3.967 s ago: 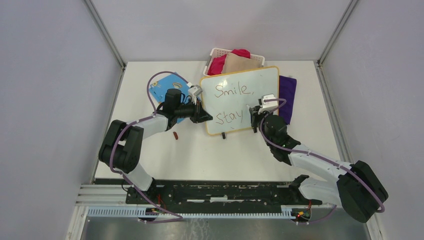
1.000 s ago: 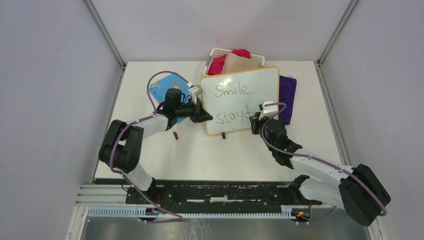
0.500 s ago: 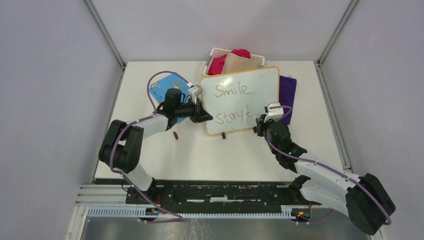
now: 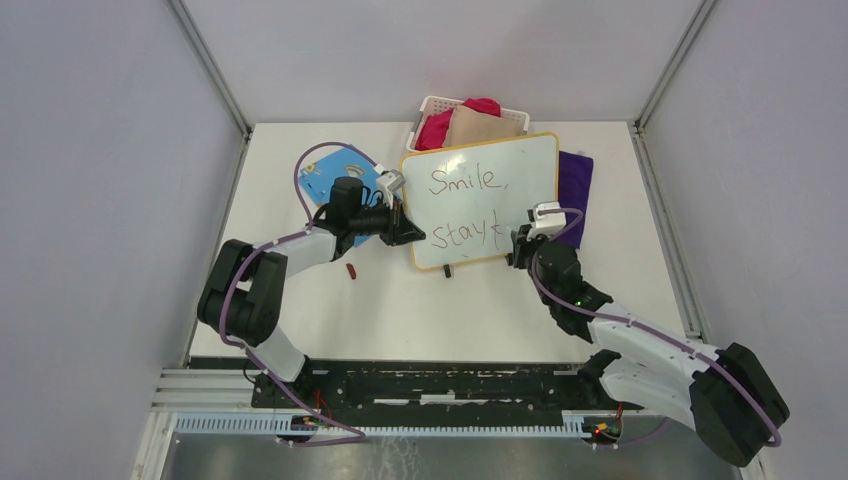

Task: Write a sentence on the whiteboard

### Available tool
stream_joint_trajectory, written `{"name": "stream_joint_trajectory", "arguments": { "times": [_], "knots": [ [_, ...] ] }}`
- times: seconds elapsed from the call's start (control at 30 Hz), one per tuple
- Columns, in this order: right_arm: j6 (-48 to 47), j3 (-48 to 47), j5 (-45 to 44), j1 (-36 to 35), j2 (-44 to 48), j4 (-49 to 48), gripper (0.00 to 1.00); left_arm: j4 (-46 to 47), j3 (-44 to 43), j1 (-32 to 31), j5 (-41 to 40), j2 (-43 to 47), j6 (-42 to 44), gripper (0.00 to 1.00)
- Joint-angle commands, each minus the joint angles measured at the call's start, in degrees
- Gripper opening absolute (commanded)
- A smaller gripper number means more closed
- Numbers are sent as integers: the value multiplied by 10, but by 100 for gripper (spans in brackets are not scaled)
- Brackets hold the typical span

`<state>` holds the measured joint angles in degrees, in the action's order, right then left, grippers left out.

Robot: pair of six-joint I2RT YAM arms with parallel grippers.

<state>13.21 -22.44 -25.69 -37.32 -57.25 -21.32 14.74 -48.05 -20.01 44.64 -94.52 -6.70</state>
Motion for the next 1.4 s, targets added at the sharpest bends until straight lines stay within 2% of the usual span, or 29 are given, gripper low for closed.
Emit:
{"name": "stream_joint_trajectory", "arguments": {
  "times": [0.0, 0.7, 1.37],
  "knots": [
    [-2, -28, 5, 2, -10, -43, 0, -99, 13, -10, -93, -27, 69, 2],
    [6, -24, 12, 17, -43, -54, 0, -101, 11, -10, -93, -30, 69, 2],
    [27, 30, 23, 17, 0, -42, 0, -103, 11, -12, -94, -28, 69, 2]
  ]
}}
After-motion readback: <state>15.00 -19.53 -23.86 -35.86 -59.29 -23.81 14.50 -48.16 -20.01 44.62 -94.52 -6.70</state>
